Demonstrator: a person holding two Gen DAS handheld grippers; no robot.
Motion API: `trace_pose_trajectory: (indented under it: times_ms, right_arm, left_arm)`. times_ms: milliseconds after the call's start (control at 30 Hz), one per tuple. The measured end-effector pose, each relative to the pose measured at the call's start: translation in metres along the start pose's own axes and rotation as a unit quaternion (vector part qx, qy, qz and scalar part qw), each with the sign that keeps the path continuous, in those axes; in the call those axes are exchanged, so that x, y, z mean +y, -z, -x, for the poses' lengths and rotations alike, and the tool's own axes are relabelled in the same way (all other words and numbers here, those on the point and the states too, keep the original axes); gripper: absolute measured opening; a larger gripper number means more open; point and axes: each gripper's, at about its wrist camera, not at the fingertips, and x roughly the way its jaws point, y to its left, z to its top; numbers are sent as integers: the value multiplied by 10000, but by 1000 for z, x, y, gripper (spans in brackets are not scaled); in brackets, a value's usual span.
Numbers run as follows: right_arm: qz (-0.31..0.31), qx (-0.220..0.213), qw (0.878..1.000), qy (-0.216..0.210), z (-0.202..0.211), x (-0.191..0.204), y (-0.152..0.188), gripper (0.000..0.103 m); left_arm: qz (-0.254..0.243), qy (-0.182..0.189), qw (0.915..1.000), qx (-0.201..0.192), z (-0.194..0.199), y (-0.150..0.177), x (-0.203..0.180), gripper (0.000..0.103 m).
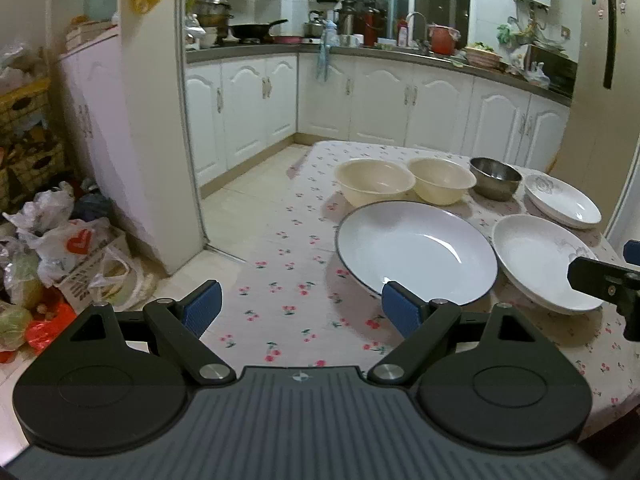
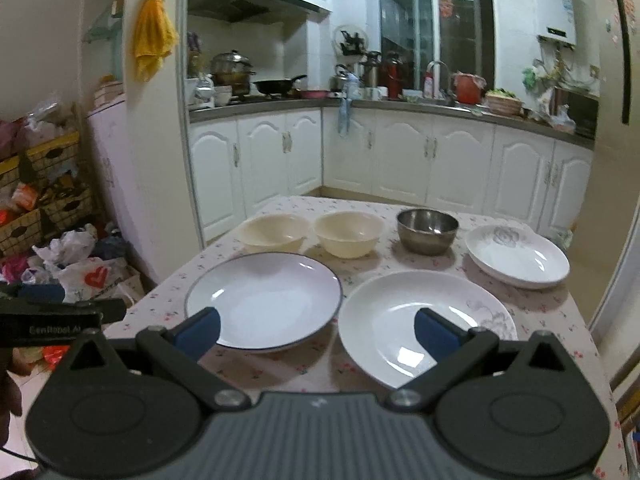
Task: Organize plates and bowls
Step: 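Move both tools toward the black-rimmed white plate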
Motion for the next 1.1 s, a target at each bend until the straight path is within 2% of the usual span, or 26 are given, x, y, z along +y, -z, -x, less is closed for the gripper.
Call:
trace_pose_trajectory:
  times_ms: [567, 1100]
  right_arm:
    - [-680, 224, 9937, 867, -5, -48, 7, 102]
    - [-973, 273, 9887, 1111, -12, -72, 15, 102]
  left_arm:
    - [-335, 359, 9985, 226, -14, 0, -32, 103]
    - [-664, 719, 9944, 391, -38, -9, -65, 103]
